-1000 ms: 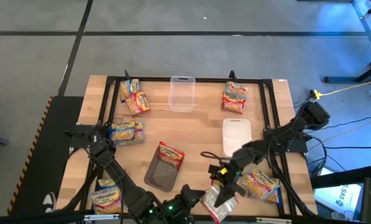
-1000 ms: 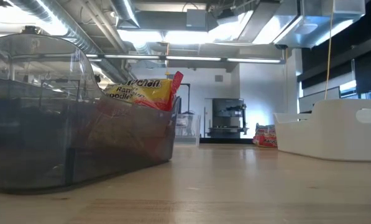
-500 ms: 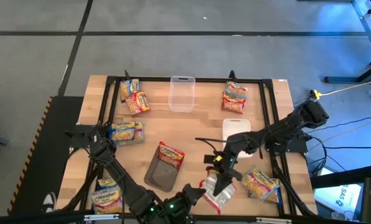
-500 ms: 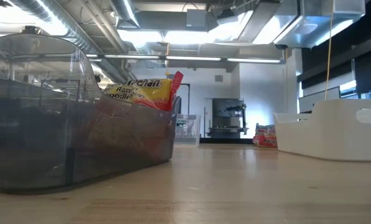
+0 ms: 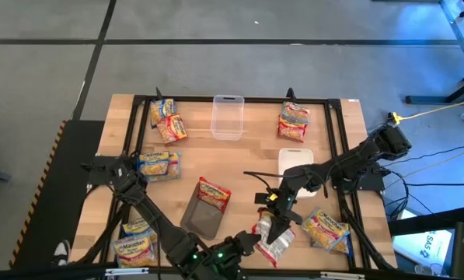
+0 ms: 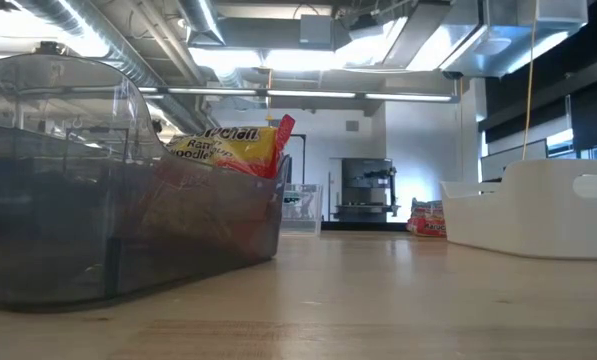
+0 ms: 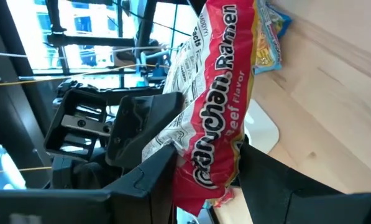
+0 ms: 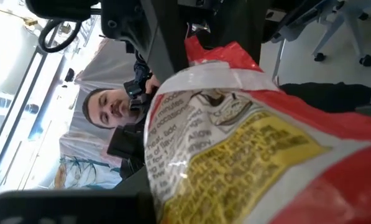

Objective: Sort Maruchan noodles
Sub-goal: Put the red noodle pack into the gray bin

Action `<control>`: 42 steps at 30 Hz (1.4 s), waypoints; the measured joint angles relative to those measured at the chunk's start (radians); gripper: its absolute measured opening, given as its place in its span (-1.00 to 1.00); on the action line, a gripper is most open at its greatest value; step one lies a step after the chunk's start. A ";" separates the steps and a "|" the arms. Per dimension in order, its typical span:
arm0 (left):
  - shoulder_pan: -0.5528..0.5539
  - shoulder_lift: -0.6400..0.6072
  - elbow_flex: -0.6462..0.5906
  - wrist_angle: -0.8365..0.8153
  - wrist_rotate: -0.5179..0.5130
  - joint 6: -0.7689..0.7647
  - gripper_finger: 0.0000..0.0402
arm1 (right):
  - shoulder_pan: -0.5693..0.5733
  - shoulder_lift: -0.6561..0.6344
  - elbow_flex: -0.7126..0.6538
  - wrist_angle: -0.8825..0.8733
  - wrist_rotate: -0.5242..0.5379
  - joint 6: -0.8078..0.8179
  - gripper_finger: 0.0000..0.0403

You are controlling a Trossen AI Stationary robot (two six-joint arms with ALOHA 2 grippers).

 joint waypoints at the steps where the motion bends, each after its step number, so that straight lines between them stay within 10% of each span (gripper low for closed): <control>1: 0.003 0.000 0.000 0.000 0.001 0.000 -0.21 | 0.000 0.000 0.004 -0.004 0.000 0.002 -0.46; 21: -0.025 0.000 0.000 0.058 -0.036 -0.064 -0.86 | -0.014 0.000 0.013 0.009 0.024 -0.007 -0.28; 42: -0.072 0.001 0.000 0.053 0.005 -0.378 -0.91 | -0.347 -0.037 0.014 -0.004 -0.174 0.000 -0.27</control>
